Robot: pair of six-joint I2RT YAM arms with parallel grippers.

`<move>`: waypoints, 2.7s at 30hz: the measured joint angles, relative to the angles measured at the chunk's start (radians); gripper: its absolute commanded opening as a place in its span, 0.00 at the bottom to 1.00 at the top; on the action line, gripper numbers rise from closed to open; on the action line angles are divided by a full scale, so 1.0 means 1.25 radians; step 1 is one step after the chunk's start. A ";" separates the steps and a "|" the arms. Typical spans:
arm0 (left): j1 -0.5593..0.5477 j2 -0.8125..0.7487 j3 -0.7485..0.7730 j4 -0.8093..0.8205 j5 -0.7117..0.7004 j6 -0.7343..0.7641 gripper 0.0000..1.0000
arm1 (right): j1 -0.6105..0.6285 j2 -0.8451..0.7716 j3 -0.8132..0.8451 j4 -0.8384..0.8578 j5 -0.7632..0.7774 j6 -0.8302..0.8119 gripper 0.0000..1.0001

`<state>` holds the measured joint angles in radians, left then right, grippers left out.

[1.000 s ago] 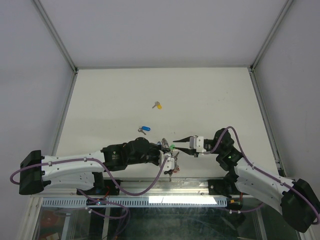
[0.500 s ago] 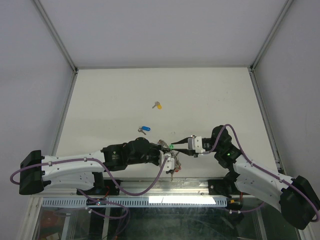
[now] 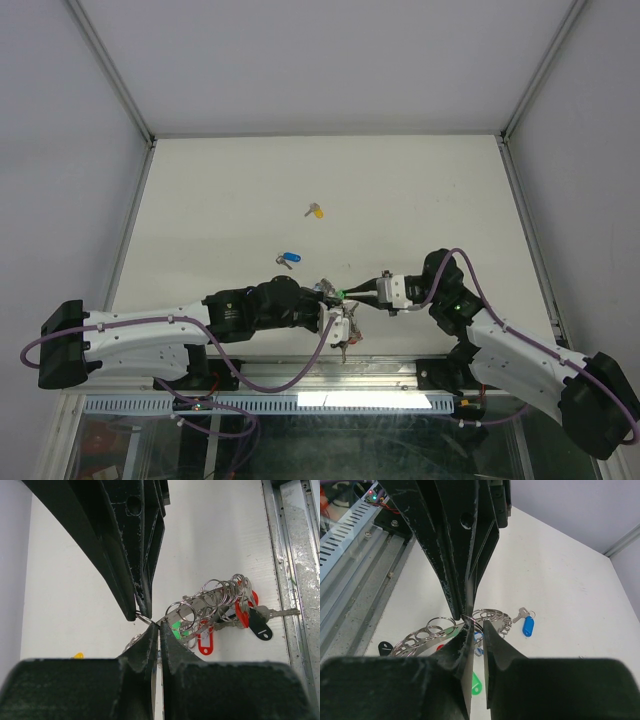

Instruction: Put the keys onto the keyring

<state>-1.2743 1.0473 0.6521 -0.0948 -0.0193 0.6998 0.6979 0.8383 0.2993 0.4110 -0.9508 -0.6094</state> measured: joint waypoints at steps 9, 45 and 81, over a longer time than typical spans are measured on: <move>0.000 -0.002 0.000 -0.002 -0.007 0.000 0.00 | -0.004 -0.021 0.008 -0.063 0.005 -0.032 0.00; 0.005 -0.002 -0.022 0.064 -0.035 -0.027 0.00 | 0.000 -0.062 -0.002 -0.077 0.009 0.011 0.27; 0.005 0.003 -0.022 0.065 -0.025 -0.021 0.00 | 0.000 -0.011 0.005 -0.074 0.044 -0.011 0.06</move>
<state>-1.2678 1.0512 0.6247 -0.0139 -0.0502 0.6735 0.6983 0.8249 0.3050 0.3183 -0.8955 -0.6231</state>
